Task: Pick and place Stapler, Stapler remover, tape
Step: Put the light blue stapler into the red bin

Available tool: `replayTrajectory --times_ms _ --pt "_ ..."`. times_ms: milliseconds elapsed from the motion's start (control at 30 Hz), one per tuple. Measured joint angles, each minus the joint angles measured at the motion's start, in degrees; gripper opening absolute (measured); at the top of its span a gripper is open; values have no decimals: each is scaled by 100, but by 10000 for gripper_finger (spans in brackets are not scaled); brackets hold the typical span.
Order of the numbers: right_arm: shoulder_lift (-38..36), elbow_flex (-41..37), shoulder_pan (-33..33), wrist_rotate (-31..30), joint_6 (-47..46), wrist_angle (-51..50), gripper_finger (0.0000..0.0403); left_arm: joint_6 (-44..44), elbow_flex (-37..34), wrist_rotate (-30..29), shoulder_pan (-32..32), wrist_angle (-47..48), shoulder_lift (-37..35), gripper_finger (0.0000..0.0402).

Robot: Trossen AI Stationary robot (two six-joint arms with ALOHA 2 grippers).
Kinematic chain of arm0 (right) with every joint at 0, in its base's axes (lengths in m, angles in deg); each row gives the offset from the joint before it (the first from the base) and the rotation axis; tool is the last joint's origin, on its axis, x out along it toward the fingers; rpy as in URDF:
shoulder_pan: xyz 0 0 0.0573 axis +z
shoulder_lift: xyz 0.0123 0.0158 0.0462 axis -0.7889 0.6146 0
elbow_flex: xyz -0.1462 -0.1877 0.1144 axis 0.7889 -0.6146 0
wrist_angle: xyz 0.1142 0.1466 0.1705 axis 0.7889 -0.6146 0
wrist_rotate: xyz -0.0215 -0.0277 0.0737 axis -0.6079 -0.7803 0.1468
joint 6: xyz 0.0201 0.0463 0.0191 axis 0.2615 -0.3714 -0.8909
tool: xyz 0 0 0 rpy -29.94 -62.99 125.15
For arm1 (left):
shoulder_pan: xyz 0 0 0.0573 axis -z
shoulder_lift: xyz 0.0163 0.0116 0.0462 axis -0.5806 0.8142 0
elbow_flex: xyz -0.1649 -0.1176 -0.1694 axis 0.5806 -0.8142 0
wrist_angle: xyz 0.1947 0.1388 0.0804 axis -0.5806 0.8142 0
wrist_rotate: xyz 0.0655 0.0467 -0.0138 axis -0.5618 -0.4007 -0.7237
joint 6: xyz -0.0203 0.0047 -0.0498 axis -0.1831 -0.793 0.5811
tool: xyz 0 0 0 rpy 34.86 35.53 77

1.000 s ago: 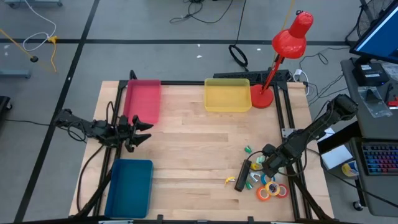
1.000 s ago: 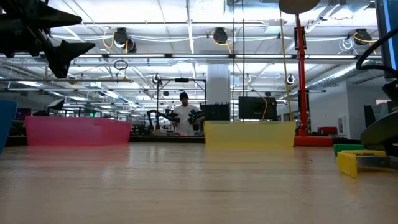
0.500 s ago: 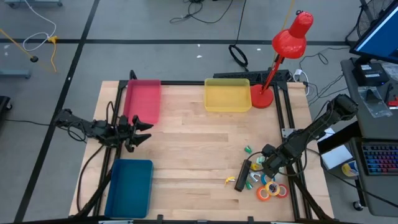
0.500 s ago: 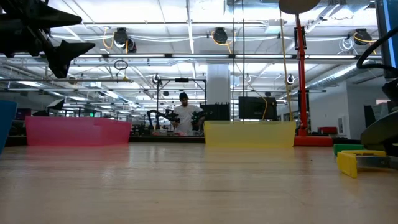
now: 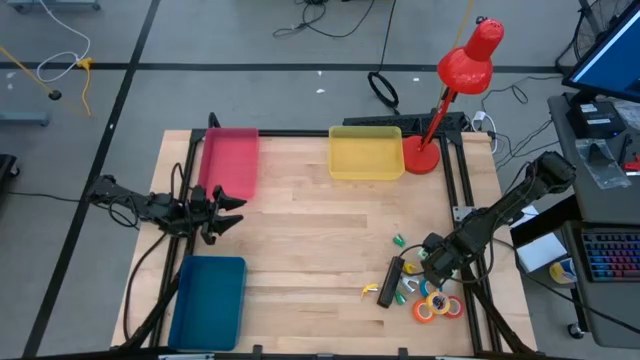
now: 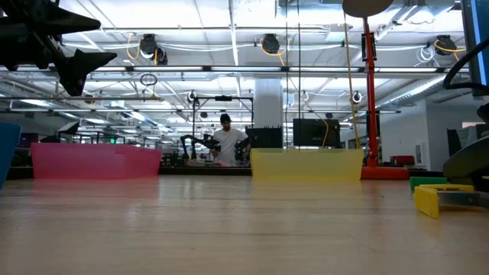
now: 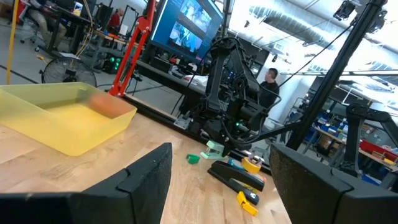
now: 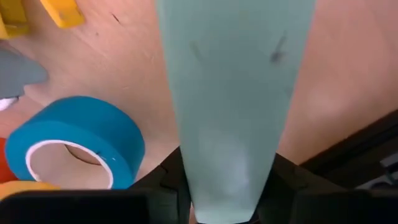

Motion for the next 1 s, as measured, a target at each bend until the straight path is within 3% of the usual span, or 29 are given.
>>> replayTrajectory --times_ms 367,500,633,833,1000 --pt "-479 562 -2 -198 -463 -324 113 524 0 2 0 -167 0 269" --pt "-780 967 -4 -694 -819 -421 113 813 0 0 1 -468 0 269" --pt "-1046 1372 -54 -1596 -1162 -334 113 924 0 -2 0 -993 -2 269" --pt "-1084 1499 -587 -2937 -672 901 113 580 2 -470 2 -1575 -2 269" --pt "-620 1499 -1496 -2907 768 2520 113 606 2 -1162 2 -1668 -2 269"
